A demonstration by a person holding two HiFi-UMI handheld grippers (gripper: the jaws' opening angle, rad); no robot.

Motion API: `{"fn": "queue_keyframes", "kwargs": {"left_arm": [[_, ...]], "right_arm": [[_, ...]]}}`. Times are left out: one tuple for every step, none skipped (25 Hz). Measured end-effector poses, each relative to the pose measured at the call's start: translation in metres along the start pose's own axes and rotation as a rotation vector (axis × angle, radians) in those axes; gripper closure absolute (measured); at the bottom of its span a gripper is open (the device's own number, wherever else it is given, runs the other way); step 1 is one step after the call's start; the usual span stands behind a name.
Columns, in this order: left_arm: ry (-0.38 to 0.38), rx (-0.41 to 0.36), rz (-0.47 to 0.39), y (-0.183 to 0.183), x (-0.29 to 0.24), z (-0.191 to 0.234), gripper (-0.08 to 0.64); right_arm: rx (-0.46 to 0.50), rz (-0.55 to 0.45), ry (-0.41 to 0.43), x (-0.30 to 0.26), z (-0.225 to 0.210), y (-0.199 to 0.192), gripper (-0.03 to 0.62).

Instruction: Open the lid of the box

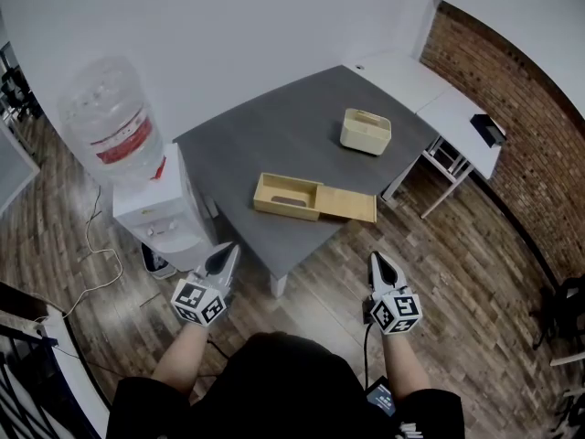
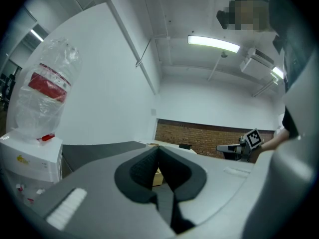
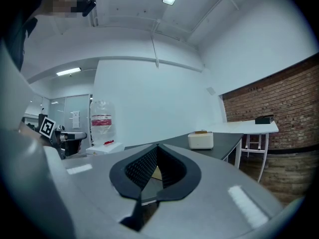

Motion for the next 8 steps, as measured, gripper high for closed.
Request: {"fn": "queue_keyframes", "kwargs": {"left_arm": [[0.001, 0.001, 0.000, -0.0002, -0.0001, 0.0003, 0.560], [0.001, 0.003, 0.000, -0.0004, -0.0001, 0.0003, 0.560], [0.000, 0.003, 0.001, -0.0006, -0.0001, 0.0000, 0.560], [-0.002, 0.003, 0.002, -0.0010, -0.0001, -0.0003, 0.560], [-0.003, 0.004, 0.003, -0.0014, 0.0001, -0.0007, 0.560], [-0.004, 0.005, 0.004, -0.0021, 0.0003, -0.0011, 0.560], [-0.004, 0.007, 0.006, -0.0027, 0.0006, -0.0015, 0.560], [-0.005, 0.008, 0.007, -0.0034, 0.0009, -0.0019, 0.560]], "right_arm": [[0.001, 0.002, 0.001, 0.0001, -0.0002, -0.0002, 0.591], [0.002, 0.005, 0.002, 0.0004, -0.0003, -0.0005, 0.591], [0.004, 0.008, 0.003, 0.0009, -0.0005, -0.0010, 0.591], [0.004, 0.010, 0.002, 0.0016, -0.0007, -0.0018, 0.591], [0.003, 0.012, 0.001, 0.0023, -0.0008, -0.0027, 0.591], [0.000, 0.013, -0.001, 0.0031, -0.0008, -0.0039, 0.591], [-0.003, 0.014, -0.004, 0.0038, -0.0007, -0.0052, 0.591], [-0.007, 0.015, -0.006, 0.0045, -0.0007, -0.0065, 0.591]]}}
Point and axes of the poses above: the fingertips, and each gripper's own axes: x backward along the fingers, z to its left, y out of its top, the point moved 2 cm from there along x, backward along the fingers, and after that the axes turned 15 degrees about -z, right-handed, at the moved point
